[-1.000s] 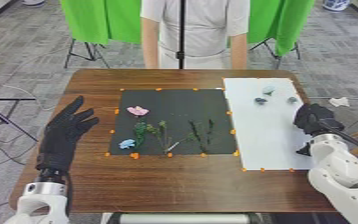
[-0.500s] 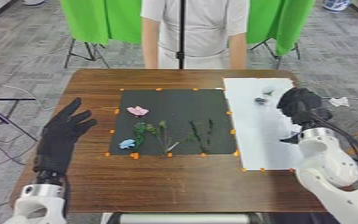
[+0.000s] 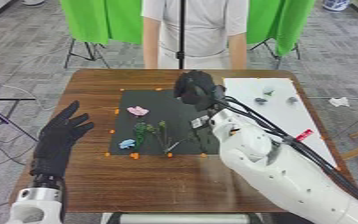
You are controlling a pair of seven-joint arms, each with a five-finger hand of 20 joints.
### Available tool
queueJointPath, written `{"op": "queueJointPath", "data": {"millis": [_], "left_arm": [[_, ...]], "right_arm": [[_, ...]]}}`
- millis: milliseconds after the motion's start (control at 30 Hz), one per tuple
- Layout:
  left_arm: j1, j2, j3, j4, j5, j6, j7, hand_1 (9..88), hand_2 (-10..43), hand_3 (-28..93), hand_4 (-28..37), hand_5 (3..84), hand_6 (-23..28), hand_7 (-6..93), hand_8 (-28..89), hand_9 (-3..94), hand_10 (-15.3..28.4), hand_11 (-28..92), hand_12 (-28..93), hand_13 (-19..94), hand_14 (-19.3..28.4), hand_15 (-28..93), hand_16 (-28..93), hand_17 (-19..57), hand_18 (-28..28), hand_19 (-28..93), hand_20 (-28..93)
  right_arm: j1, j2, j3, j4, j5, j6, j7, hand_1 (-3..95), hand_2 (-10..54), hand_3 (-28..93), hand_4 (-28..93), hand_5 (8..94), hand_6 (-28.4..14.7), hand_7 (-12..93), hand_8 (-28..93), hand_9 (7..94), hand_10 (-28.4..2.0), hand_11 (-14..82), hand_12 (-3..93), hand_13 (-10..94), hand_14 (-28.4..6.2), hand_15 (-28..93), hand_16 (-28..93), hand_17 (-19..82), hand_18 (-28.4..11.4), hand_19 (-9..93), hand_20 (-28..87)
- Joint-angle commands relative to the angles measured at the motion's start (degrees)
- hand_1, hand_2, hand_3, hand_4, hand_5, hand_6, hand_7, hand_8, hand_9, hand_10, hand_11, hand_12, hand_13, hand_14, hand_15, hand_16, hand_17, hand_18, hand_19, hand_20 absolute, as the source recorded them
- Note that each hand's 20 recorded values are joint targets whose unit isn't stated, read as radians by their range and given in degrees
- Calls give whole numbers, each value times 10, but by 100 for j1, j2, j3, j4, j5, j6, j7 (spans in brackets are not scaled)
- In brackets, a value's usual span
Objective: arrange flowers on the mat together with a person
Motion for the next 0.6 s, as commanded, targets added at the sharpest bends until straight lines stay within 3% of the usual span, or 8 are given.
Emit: {"op": "queueJointPath", "data": {"millis": [33,200,267,367,600], "left_arm": [[-157,-57,79,71,33,-76,-87,255,39,794,-252,374,43,101,-85,379,172,228,97,278,259,474,-66,-75,264,507,200],[-279,49,142,122,0,-97,-52,256,39,795,-252,374,43,101,-85,379,173,227,97,278,259,475,-66,-75,264,507,201],[-293,66,155,129,-20,-90,-47,256,39,794,-253,374,44,101,-85,379,173,227,97,278,259,475,-66,-75,265,507,201],[-388,78,196,163,-10,-128,-80,256,39,794,-253,374,43,100,-85,380,172,228,98,278,259,475,-66,-75,264,507,201],[-566,82,266,222,22,-200,-125,256,40,793,-251,373,44,100,-85,380,172,228,98,278,259,475,-66,-75,264,507,200]], "right_arm": [[-82,-1165,-352,512,-577,-473,-113,693,-95,671,-283,836,7,261,11,788,-81,83,331,798,38,253,393,425,36,932,-28],[14,-1329,-617,775,-795,-642,-29,689,-95,676,-283,832,9,268,10,786,-82,84,330,792,36,262,393,417,31,932,-19],[9,-1391,-642,883,-1010,-727,-136,677,-95,683,-283,826,13,270,7,785,-83,85,329,780,26,284,387,401,12,932,7],[67,-1446,-733,972,-1030,-807,-42,668,-95,683,-283,822,22,269,7,785,-83,86,328,766,19,313,372,385,-11,932,17],[56,-1521,-620,1074,-1200,-1075,135,660,-95,682,-283,813,25,256,1,778,-83,85,326,750,18,334,358,377,-19,932,13]]}}
